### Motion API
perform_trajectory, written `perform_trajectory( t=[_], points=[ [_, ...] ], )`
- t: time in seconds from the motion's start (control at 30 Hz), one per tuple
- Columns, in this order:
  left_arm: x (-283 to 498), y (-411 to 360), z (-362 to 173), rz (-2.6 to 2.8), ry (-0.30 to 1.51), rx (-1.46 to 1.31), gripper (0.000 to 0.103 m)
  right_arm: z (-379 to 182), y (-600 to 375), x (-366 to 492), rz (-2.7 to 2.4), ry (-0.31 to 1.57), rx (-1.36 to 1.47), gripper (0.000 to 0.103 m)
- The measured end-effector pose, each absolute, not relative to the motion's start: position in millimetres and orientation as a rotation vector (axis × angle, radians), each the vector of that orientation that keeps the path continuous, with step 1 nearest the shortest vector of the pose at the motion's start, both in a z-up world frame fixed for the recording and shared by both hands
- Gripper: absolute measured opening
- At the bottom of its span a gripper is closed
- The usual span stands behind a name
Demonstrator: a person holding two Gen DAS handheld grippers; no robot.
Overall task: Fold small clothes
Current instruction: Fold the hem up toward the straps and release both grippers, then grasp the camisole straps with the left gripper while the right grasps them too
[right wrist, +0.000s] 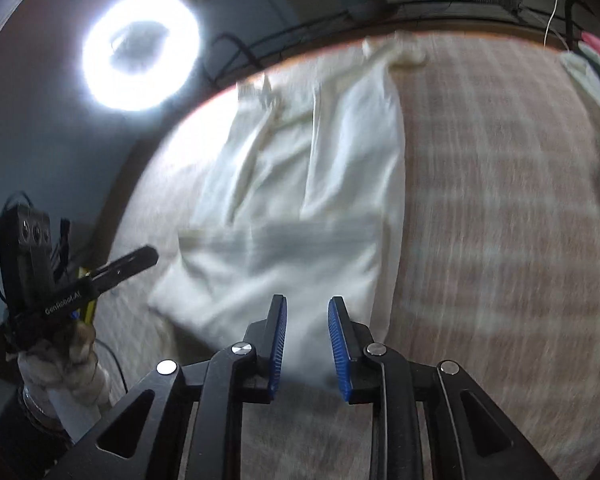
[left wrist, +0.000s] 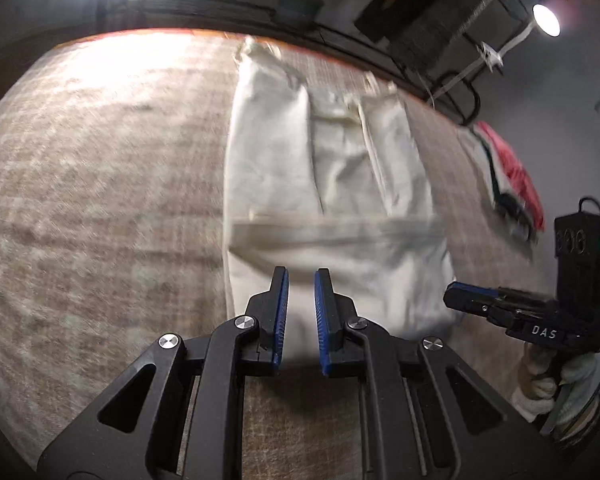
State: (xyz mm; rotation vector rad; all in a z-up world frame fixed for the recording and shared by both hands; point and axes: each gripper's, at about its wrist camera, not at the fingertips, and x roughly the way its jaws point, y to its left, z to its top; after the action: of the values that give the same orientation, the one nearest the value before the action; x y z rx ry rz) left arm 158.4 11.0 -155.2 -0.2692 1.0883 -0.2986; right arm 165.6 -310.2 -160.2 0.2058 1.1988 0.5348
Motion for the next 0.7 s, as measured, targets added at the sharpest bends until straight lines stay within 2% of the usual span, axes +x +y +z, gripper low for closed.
perform_trajectory(
  t=[0.13, 0.3, 0.4, 0.5, 0.63, 0.7],
  points=[
    [148, 1, -172, -0.302, 1.109, -0.147, 0.010, -171, -304, 134, 0.519, 1.222, 0.118, 0.019],
    [149, 8, -162, -0.292, 1.101, -0.131, 0.010, -170, -295, 120, 0.544, 1.243, 0.028, 0.020],
    [161, 19, -148, -0.276, 1.065, -0.165, 0.010, -159, -296, 127, 0.572, 1.214, 0.044, 0.022],
    [183, 29, -140, -0.247, 1.045, -0.175, 0.010, -139, -300, 139, 0.585, 1.140, 0.056, 0.031],
    [219, 43, -139, -0.222, 1.037, -0.220, 0.010, -123, -307, 172, 0.558, 1.070, 0.068, 0.031],
    [240, 49, -142, -0.221, 1.038, -0.245, 0.011, -121, -311, 192, 0.545, 1.052, 0.082, 0.027]
  ],
)
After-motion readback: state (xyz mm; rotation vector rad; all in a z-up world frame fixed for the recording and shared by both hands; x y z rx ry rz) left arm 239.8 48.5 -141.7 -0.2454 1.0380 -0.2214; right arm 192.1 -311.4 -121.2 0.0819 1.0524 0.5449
